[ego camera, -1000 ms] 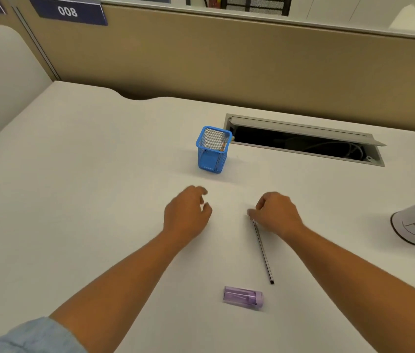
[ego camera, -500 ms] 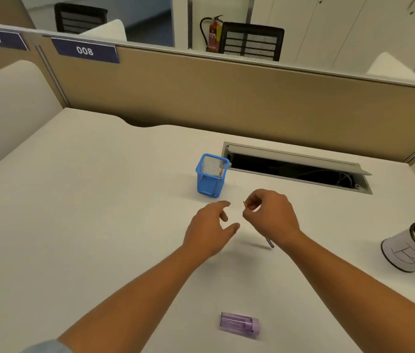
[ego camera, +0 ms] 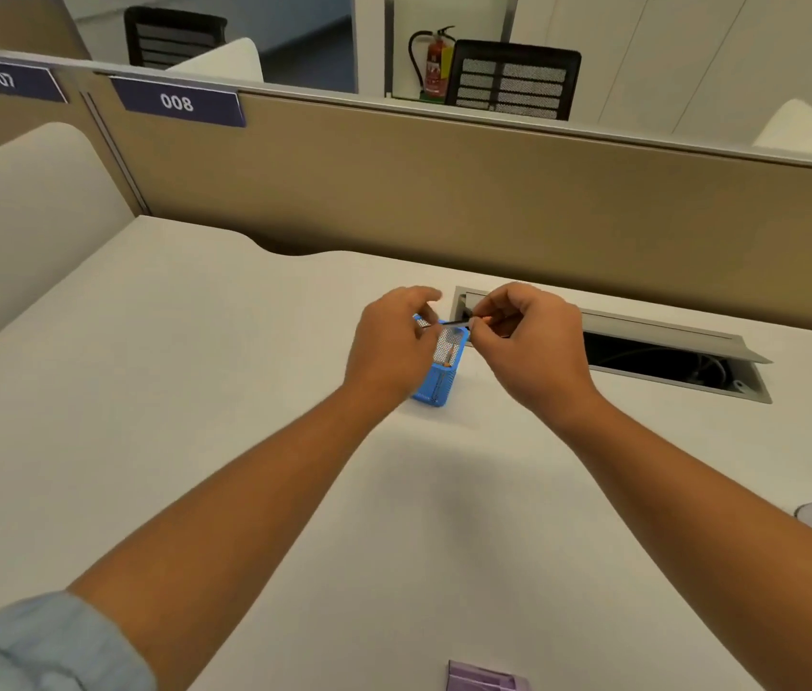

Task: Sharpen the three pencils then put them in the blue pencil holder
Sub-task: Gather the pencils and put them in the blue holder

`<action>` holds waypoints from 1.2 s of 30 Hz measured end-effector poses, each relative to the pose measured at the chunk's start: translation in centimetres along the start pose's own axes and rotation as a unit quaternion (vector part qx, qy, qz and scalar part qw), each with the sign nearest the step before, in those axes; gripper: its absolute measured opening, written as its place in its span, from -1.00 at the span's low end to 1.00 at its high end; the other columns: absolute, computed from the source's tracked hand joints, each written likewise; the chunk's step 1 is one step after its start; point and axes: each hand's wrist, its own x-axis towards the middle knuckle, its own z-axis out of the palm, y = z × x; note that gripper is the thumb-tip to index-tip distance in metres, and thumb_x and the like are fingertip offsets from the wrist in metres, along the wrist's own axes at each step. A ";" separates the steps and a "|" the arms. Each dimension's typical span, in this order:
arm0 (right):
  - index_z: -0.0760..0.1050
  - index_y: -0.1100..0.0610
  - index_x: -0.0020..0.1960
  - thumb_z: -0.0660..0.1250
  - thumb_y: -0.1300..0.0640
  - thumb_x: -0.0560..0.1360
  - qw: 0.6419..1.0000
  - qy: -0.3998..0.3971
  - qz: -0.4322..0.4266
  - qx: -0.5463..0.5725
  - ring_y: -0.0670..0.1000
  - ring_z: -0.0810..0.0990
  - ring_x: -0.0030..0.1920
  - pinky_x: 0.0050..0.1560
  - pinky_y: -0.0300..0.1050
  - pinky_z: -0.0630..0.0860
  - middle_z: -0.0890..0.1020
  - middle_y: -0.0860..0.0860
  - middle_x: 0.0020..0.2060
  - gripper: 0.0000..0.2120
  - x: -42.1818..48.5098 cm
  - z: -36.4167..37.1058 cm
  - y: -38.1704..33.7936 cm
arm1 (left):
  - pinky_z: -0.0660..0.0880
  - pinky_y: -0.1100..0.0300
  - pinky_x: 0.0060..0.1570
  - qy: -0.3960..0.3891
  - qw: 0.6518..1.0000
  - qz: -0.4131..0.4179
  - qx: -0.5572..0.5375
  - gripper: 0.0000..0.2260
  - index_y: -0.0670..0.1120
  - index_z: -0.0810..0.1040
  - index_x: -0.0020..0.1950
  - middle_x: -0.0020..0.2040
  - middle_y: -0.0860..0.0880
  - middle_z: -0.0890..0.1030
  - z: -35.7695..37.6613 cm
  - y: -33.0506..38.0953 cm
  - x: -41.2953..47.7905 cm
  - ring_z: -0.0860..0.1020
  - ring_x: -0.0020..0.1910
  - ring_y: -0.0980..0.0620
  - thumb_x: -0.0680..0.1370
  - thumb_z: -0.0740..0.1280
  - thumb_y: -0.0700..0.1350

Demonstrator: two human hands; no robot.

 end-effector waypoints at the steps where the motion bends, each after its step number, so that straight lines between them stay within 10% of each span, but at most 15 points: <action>1: 0.61 0.05 -0.14 0.45 0.20 0.44 1.000 -0.005 0.007 -0.011 -0.19 0.59 -0.33 -0.37 -0.49 0.44 0.60 -0.17 -0.35 -0.93 0.2 0.4 0.4 | 0.62 0.18 -0.13 0.031 0.999 -0.035 -0.012 -0.69 -0.08 0.56 0.26 0.00 0.01 0.61 0.3 -0.8 -0.4 0.56 -0.19 0.09 0.54 0.42 -0.26; 7: 0.63 0.06 -0.07 0.44 0.15 0.47 0.997 -0.044 0.036 -0.050 -0.16 0.60 -0.27 -0.28 -0.32 0.55 0.64 -0.09 -0.25 -0.95 0.4 3.3 2.4 | 0.45 0.33 -0.09 0.053 0.986 -0.154 -0.021 -0.59 -0.04 0.50 0.33 0.24 -0.02 0.52 2.7 -5.2 -3.8 0.57 0.01 0.08 0.51 0.44 -0.26; 27: 0.65 0.08 0.08 0.48 0.13 0.47 0.987 -0.109 0.062 -0.098 -0.08 0.61 -0.19 -0.12 -0.23 0.55 0.71 0.02 -0.08 -0.82 0.0 6.6 5.1 | 0.45 0.31 -0.02 0.039 0.985 -0.154 -0.073 -0.59 -0.05 0.49 0.30 0.24 -0.01 0.58 5.6 -5.8 -3.8 0.57 0.10 0.07 0.49 0.50 -0.17; 36: 0.41 -0.02 0.28 0.55 0.15 0.39 0.986 -0.086 0.132 -0.059 -0.05 0.64 -0.20 -0.16 -0.16 0.60 0.60 -0.16 -0.23 -0.47 -2.5 6.3 5.9 | 0.49 0.25 0.02 0.047 0.982 -0.174 -0.055 -0.49 -0.04 0.38 0.42 0.23 -0.02 0.57 5.3 -6.3 -4.6 0.57 0.09 0.05 0.52 0.43 -0.30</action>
